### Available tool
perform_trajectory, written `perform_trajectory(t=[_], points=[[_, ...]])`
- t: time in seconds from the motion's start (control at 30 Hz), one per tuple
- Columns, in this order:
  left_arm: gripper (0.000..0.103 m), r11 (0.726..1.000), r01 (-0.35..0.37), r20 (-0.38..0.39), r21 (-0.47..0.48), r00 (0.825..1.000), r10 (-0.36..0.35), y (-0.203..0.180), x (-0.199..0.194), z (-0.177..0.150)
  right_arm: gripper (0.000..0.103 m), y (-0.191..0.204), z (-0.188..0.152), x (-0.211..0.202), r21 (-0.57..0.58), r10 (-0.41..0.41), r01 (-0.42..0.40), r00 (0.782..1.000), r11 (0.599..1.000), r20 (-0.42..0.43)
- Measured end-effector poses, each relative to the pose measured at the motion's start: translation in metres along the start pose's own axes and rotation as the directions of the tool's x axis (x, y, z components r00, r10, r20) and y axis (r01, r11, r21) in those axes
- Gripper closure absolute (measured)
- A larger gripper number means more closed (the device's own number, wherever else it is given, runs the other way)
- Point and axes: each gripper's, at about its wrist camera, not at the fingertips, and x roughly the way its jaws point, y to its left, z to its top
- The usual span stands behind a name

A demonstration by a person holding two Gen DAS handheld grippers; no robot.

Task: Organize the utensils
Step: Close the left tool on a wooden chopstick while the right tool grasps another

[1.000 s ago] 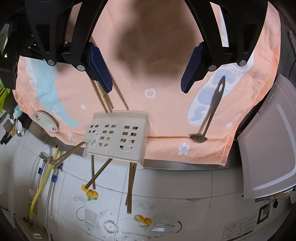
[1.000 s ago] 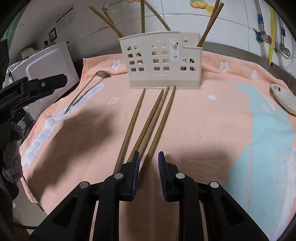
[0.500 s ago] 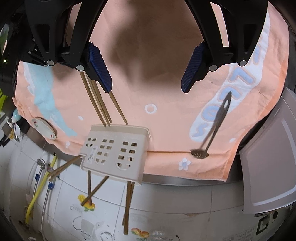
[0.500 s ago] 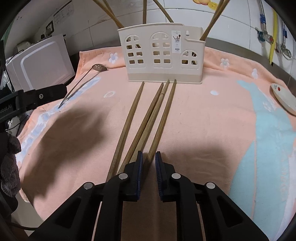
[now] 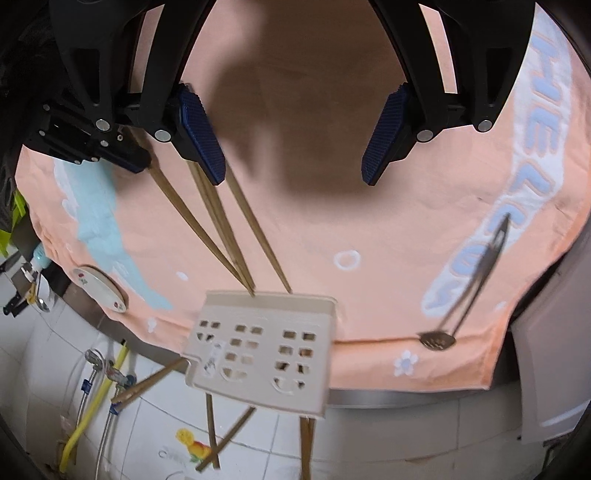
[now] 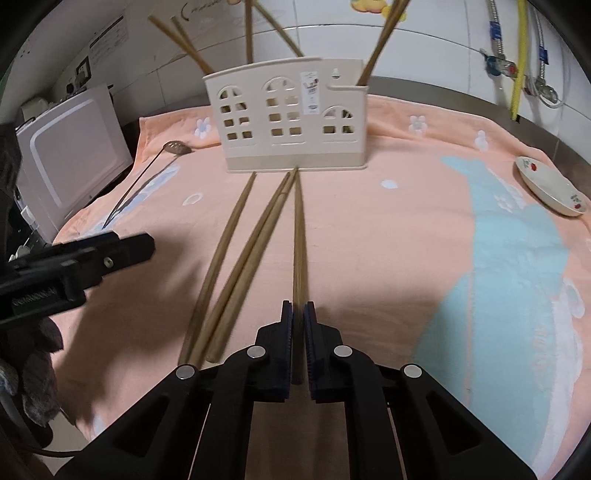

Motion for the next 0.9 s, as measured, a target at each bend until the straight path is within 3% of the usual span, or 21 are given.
perform_trajectory(t=[0.5,0.9], points=[[0.083,0.999,0.045,-0.104,0.008,0.994,-0.044,-0.038,0.035,-0.005,0.097,-0.022,-0.01,-0.016,0.044,-0.004,0.003,1.0,0.999,0.019],[0.094,0.998,0.012,-0.116,0.067,0.993,-0.005,-0.046,0.041,-0.006,0.096,-0.02,-0.012,-0.014,0.049,0.0,-0.001,1.0,0.999,0.007]])
